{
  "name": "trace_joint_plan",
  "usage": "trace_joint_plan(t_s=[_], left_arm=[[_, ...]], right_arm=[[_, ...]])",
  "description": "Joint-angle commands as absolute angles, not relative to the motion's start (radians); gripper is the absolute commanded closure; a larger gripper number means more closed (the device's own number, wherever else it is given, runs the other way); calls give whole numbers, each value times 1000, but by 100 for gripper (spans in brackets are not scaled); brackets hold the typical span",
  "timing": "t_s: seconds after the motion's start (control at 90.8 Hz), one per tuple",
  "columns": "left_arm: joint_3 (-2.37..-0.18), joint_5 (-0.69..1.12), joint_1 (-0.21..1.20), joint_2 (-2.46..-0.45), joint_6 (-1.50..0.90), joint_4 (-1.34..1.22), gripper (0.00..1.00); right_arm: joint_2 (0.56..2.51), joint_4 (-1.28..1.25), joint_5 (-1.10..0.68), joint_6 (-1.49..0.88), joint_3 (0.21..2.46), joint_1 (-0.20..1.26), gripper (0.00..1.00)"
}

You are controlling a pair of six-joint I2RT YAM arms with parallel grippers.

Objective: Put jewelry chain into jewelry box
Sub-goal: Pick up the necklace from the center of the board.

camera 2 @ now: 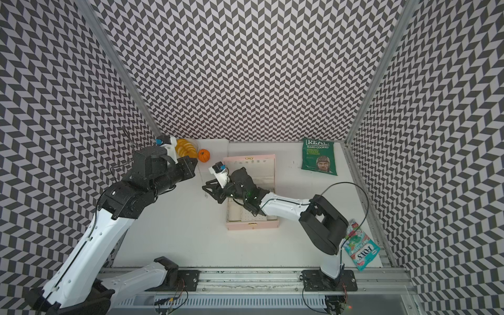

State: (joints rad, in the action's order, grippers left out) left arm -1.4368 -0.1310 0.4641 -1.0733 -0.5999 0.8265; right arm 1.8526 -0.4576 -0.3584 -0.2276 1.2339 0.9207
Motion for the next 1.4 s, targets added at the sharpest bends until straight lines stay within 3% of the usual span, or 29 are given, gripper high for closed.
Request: trace_joint_plan(t_s=[0.0, 0.242, 0.43, 0.551, 0.826, 1.267, 1.388], left_arm=[[-1467, -117, 467, -1062, -603, 824, 100], [-1470, -117, 467, -1063, -604, 824, 100], [-1471, -118, 467, -1065, -603, 824, 100], [-1474, -120, 467, -1064, -605, 825, 100], [-1472, -125, 468, -1059, -605, 827, 100], [-1448, -106, 467, -1045, -616, 811, 100], [-1457, -97, 468, -1043, -615, 811, 100]], right_arm=[[1875, -509, -365, -227, 1270, 929, 70], [1882, -508, -355, -224, 1271, 928, 69], [1875, -512, -356, -225, 1258, 928, 79], [1872, -515, -355, -228, 1244, 929, 79], [1872, -516, -356, -235, 1244, 928, 100], [1863, -513, -356, -237, 1237, 929, 100], [1876, -511, -356, -242, 1253, 928, 91]])
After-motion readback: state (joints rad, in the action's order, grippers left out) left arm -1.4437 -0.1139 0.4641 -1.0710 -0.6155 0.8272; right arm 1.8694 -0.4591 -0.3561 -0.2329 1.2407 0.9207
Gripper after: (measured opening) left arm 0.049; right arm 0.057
